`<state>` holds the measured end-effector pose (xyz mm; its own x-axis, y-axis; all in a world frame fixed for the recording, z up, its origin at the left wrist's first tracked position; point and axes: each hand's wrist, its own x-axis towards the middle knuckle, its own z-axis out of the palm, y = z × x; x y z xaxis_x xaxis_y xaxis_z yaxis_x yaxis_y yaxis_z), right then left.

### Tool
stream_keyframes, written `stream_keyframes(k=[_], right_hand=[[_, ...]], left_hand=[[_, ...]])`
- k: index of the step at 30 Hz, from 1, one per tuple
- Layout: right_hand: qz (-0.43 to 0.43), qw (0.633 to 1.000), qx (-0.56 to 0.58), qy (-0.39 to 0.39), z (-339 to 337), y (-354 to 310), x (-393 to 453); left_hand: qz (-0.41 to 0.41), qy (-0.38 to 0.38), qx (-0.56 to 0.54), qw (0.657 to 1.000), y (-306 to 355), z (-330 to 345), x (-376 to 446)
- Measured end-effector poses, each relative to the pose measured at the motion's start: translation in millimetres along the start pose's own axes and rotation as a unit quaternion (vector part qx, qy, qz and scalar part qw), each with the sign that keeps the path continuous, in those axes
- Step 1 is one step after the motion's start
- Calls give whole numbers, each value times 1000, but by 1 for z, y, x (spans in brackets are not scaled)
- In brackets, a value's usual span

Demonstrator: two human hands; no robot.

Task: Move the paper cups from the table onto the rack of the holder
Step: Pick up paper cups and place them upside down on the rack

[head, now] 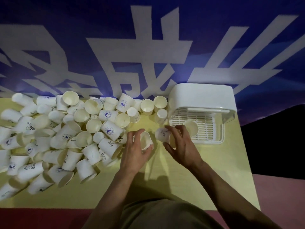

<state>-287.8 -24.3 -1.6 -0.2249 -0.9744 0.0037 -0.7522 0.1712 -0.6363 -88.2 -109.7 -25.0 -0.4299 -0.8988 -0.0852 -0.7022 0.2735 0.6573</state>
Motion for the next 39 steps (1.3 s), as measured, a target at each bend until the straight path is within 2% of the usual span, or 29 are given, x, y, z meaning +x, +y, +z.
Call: stream_keyframes(k=[6, 17, 29, 39], right_hand=[[52, 996, 30, 62, -32, 18, -33], [77, 988, 42, 127, -82, 49, -64], [114, 977, 84, 161, -86, 86, -88], [152, 967, 99, 176, -85, 107, -99]], left_hand=[[47, -20, 1, 999, 39, 8, 10], [173, -38, 4, 984, 117, 28, 39], [212, -85, 91, 969, 143, 59, 55], [225, -162, 182, 943, 154, 89, 68]])
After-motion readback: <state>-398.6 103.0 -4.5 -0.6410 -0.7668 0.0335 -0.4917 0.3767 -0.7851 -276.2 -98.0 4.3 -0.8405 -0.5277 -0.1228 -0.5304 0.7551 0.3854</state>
